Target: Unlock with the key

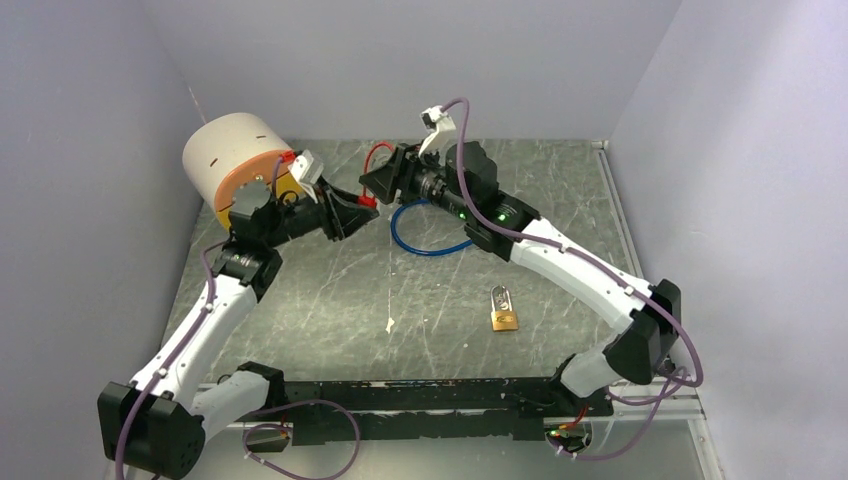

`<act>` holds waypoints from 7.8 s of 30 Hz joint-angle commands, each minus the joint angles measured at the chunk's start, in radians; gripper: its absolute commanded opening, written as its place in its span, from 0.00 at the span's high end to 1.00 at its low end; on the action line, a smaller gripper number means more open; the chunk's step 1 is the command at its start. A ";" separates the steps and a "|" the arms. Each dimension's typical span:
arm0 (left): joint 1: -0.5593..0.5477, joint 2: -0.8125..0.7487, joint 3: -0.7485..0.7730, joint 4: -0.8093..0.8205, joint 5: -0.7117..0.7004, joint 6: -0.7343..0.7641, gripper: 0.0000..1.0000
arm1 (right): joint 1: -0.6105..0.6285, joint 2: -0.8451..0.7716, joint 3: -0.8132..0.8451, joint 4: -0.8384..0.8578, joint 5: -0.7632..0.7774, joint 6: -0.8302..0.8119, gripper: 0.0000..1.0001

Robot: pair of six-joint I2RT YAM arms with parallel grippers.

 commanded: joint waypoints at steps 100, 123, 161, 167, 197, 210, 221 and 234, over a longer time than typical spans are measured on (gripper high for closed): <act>-0.017 -0.074 0.016 -0.371 0.030 0.127 0.97 | -0.134 -0.334 -0.191 -0.054 -0.038 -0.400 0.91; -0.007 0.037 -0.020 -0.716 -0.748 0.035 0.97 | -0.177 -0.412 -0.174 -0.250 0.037 -0.372 0.08; -0.003 0.112 0.099 -0.790 -0.776 -0.142 0.26 | -0.454 -0.051 -0.549 -0.613 0.200 0.057 0.67; -0.003 0.026 0.012 -0.652 -0.654 -0.180 0.27 | -0.453 0.020 -0.594 -0.564 0.163 0.065 0.65; -0.005 -0.035 -0.097 -0.232 -0.286 -0.297 0.26 | -0.381 -0.285 -0.397 -0.520 0.050 -0.085 1.00; -0.113 0.076 -0.103 0.154 0.065 -0.443 0.28 | -0.310 -0.236 -0.327 0.107 -0.569 0.198 1.00; -0.114 0.117 -0.068 0.347 0.099 -0.599 0.47 | -0.272 -0.215 -0.368 0.363 -0.695 0.326 1.00; -0.115 0.100 -0.056 0.395 0.147 -0.598 0.62 | -0.256 -0.193 -0.368 0.368 -0.647 0.333 1.00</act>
